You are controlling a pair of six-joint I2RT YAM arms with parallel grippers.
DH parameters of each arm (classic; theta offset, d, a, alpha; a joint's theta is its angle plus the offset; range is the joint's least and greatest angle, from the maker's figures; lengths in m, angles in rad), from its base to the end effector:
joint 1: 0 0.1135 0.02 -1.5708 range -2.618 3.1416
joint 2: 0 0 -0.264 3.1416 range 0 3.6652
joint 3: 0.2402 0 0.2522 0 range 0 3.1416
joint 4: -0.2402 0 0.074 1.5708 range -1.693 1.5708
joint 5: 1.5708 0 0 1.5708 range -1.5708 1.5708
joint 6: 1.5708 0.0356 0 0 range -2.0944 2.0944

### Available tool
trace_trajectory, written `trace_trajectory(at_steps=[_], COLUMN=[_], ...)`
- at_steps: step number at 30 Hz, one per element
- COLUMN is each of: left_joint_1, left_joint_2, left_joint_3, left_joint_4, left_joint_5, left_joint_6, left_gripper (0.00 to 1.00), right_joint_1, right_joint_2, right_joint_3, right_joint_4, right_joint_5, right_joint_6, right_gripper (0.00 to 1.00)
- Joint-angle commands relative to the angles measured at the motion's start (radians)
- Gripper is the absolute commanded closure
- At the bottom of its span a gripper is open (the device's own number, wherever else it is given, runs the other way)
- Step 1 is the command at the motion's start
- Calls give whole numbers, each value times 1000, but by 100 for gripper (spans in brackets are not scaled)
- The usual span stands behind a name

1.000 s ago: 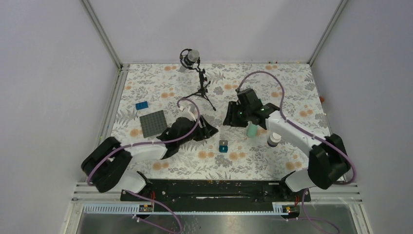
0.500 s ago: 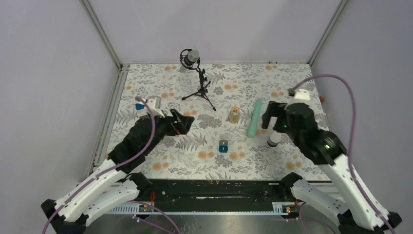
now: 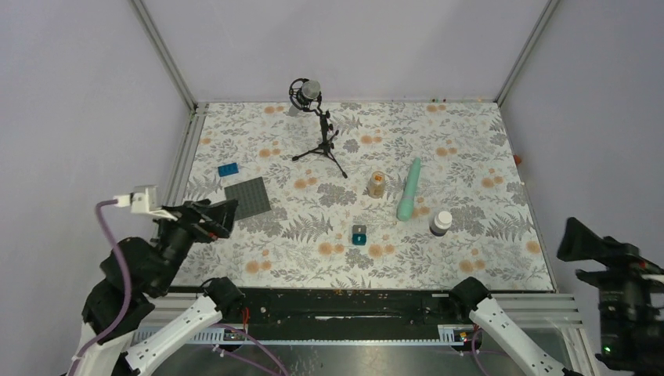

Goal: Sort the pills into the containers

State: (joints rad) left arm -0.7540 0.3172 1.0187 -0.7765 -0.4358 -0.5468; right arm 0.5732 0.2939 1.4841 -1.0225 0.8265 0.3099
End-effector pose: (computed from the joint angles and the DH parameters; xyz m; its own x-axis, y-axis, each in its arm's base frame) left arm 0.0274 -0.0052 0.3918 -0.2098 -0.4496 -0.8682 0.2396 0.8373 -0.4915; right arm -0.0704 -0.0766 0.4561 0.2073 0.3797 -0.9016 0.1876 0.8890 0.4176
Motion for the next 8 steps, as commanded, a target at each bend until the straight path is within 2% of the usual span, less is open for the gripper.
trace_trajectory(at_steps=[1,8], left_joint_1=[5,5], left_joint_2=[-73,-117], left_joint_3=[36,22], left_joint_4=[-74,-71], left_joint_5=[-133,-206], left_joint_6=[66,93], left_gripper=[1,1], right_joint_1=[-3,-3], right_joint_2=[-27,-20], right_joint_3=[34,-22], right_joint_4=[-33,-20], right_joint_5=[118,86], right_joint_6=[-37,-8], right_gripper=[1,1])
